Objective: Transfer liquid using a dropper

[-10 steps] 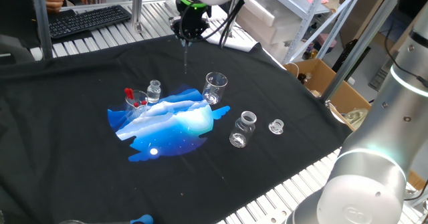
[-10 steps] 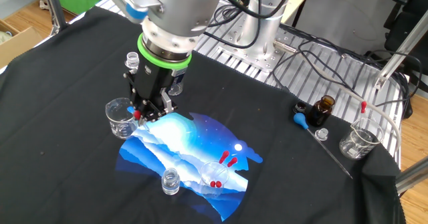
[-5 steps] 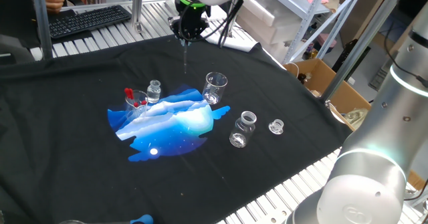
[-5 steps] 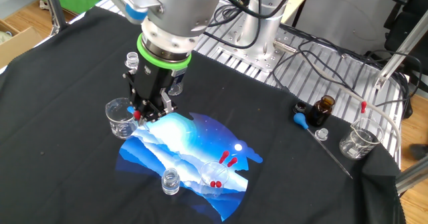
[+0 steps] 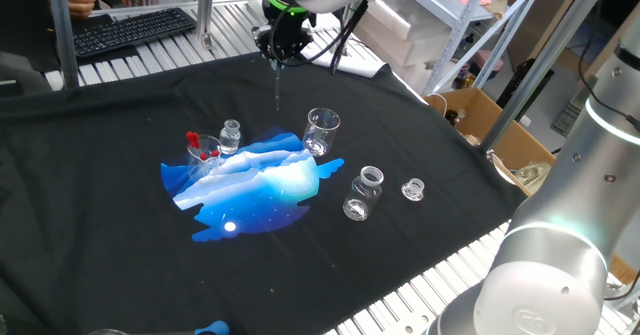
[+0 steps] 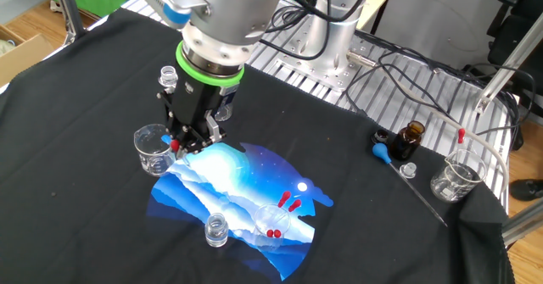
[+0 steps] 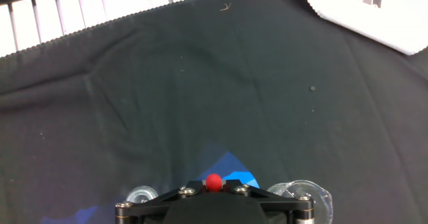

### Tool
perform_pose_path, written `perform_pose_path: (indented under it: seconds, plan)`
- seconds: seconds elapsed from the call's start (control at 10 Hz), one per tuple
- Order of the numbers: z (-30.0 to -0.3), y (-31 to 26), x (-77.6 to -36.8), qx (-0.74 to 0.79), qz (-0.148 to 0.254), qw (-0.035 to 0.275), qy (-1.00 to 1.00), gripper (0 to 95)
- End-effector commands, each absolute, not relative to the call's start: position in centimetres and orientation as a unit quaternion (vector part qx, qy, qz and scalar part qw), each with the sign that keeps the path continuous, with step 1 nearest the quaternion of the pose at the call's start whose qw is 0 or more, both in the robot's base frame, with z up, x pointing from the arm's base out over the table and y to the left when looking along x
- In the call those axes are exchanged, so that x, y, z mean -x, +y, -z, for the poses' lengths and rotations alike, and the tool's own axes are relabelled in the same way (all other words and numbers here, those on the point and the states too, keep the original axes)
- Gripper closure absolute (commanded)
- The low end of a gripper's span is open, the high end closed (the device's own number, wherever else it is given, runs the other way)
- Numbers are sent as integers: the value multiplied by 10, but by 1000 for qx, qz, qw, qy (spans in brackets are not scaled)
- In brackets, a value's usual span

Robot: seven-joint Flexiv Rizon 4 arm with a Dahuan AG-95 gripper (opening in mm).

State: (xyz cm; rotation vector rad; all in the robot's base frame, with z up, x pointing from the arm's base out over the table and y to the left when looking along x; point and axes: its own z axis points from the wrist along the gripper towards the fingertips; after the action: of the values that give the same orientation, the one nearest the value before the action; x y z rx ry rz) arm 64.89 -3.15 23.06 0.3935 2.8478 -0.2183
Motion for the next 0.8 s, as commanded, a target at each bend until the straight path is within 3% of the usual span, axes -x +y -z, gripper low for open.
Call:
perform_pose_path:
  seconds: [0.1,0.8]
  plan:
    - [-230,-31,-650,-146,75,129,978,950]
    - [-230,-31,-650,-172,77,138,972,950]
